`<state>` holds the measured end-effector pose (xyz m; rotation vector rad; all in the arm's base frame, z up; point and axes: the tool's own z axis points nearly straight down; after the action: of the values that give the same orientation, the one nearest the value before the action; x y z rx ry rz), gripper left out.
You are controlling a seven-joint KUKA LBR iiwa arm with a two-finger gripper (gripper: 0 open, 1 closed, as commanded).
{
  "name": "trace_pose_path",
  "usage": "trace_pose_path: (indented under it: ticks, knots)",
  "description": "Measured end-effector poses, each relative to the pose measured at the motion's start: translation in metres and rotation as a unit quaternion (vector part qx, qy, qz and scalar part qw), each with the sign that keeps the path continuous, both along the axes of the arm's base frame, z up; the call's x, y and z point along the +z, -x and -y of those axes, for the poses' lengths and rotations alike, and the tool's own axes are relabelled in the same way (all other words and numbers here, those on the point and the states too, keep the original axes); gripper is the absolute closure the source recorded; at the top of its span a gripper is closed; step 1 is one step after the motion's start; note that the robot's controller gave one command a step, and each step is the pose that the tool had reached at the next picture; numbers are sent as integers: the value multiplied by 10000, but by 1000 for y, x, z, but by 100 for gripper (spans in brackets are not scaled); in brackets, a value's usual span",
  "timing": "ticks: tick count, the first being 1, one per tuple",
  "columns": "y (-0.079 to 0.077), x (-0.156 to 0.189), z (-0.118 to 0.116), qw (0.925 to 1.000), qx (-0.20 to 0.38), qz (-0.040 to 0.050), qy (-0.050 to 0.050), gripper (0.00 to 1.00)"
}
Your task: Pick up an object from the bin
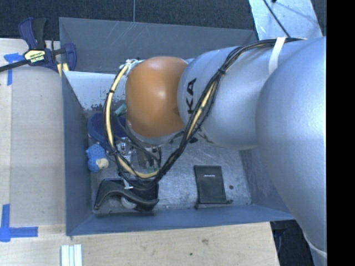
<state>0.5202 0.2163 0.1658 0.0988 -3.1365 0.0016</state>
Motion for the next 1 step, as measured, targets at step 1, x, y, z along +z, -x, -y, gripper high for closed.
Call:
trace_pose_path:
  ticks: [1]
  knots:
    - [15, -30, -18, 9970, -774, 12, 0, 100]
